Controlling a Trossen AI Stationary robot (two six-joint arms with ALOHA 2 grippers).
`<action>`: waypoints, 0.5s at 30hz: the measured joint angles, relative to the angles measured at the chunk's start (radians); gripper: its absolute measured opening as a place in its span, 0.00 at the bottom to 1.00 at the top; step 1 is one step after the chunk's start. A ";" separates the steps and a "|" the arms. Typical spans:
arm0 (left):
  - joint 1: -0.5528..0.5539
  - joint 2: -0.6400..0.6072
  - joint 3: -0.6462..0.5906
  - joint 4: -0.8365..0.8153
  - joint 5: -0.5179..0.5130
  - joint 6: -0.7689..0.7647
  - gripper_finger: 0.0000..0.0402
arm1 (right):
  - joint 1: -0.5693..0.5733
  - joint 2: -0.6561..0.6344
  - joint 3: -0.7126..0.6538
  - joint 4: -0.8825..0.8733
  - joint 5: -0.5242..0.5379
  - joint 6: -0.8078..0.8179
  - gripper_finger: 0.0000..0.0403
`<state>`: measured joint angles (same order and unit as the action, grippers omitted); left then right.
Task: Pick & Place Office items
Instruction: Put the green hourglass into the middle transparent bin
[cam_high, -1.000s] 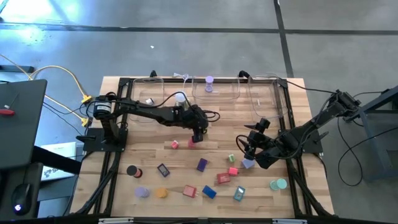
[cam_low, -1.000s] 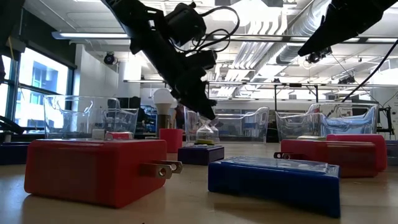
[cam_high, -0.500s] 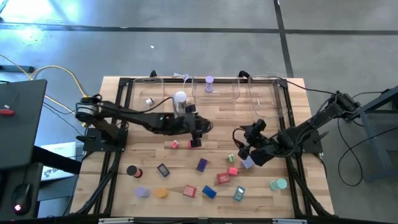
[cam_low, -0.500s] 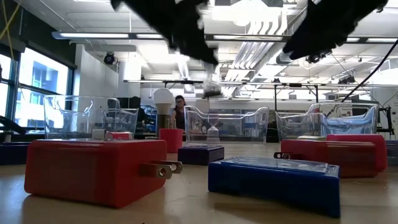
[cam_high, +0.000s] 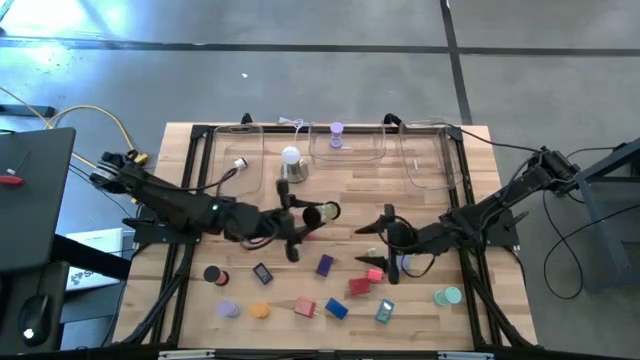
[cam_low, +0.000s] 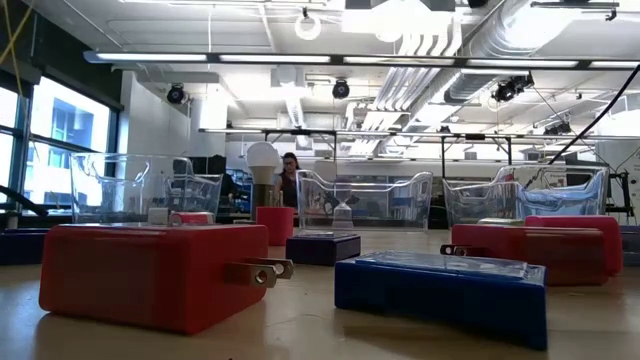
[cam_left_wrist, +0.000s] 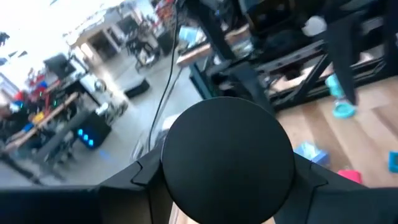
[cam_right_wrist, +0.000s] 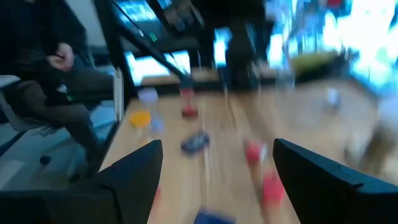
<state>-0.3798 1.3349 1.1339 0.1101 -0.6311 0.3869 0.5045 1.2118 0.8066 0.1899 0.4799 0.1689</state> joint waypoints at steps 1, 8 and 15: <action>-0.012 -0.004 0.000 0.008 -0.003 0.012 0.47 | -0.001 0.000 0.000 0.031 0.000 -0.062 0.73; -0.064 -0.005 0.000 0.117 -0.005 0.054 0.47 | -0.003 0.000 0.000 0.203 0.000 -0.238 0.73; -0.080 -0.005 0.000 0.278 -0.007 -0.043 0.47 | -0.001 0.000 0.000 0.265 0.008 -0.517 0.73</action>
<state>-0.4603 1.3296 1.1339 0.3879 -0.6384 0.3436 0.5034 1.2121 0.8066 0.4545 0.4875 -0.3486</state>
